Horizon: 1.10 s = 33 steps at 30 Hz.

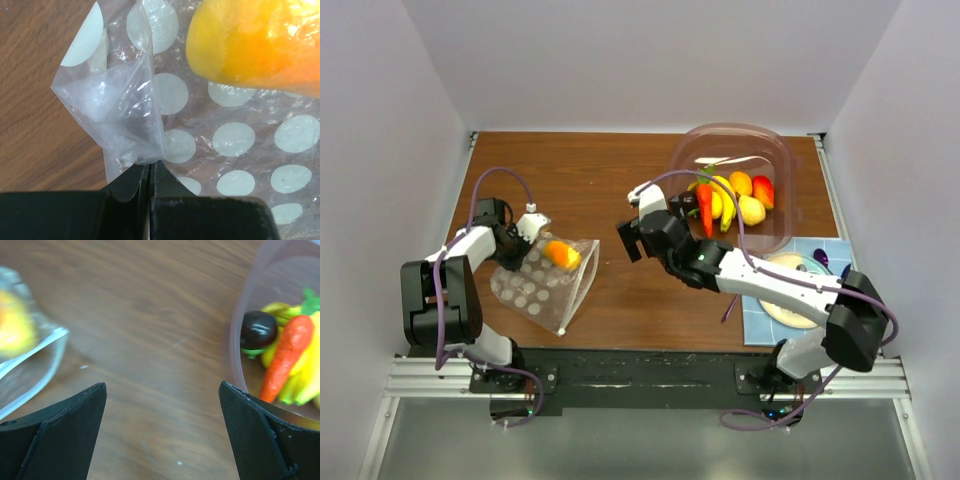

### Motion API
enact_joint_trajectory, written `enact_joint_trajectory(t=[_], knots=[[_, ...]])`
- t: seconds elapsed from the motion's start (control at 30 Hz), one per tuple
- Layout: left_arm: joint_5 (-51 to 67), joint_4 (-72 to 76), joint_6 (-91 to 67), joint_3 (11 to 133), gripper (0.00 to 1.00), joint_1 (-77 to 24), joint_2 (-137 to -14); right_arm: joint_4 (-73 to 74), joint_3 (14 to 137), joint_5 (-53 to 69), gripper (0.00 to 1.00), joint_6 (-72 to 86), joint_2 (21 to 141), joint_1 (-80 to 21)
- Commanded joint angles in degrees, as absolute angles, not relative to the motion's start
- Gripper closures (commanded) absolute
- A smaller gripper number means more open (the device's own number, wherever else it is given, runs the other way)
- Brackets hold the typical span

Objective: Open the zip-top bag and remove the fake food

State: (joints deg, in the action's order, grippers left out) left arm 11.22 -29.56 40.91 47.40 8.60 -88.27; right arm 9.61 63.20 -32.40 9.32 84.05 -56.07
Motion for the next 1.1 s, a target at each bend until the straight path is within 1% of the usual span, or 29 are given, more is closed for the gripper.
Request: enact_joint_trajectory(t=[0.0,0.03,0.3,0.5,0.73,0.97,1.07], knots=[[10.81,-28.39,39.38,48.69,1.0,8.79,-89.47,-1.65,57.31,-22.25,0.01,8.79,87.53,-57.56],[10.81,-28.56,39.38,48.87,1.0,8.7,-89.65,-2.8,56.96,-19.63,0.01,7.48,88.76,-59.05],[10.64,-28.83,39.2,49.48,1.0,8.7,-89.74,-12.2,60.55,-13.98,0.01,4.57,102.81,-64.86],[10.63,-28.92,39.11,50.01,1.0,8.53,-90.44,-16.86,64.07,-10.73,0.01,4.92,107.4,-66.09],[10.63,-29.35,39.73,50.8,1.0,8.26,-91.58,-21.96,67.15,-11.42,0.01,3.17,111.79,-66.36],[10.28,-31.2,43.15,51.94,1.0,7.91,-93.78,-23.73,74.08,-10.55,0.01,-1.56,117.59,-66.27],[10.11,-32.51,45.17,52.64,1.0,7.82,-95.01,-22.85,77.85,-12.47,0.01,-3.51,120.4,-66.18]])
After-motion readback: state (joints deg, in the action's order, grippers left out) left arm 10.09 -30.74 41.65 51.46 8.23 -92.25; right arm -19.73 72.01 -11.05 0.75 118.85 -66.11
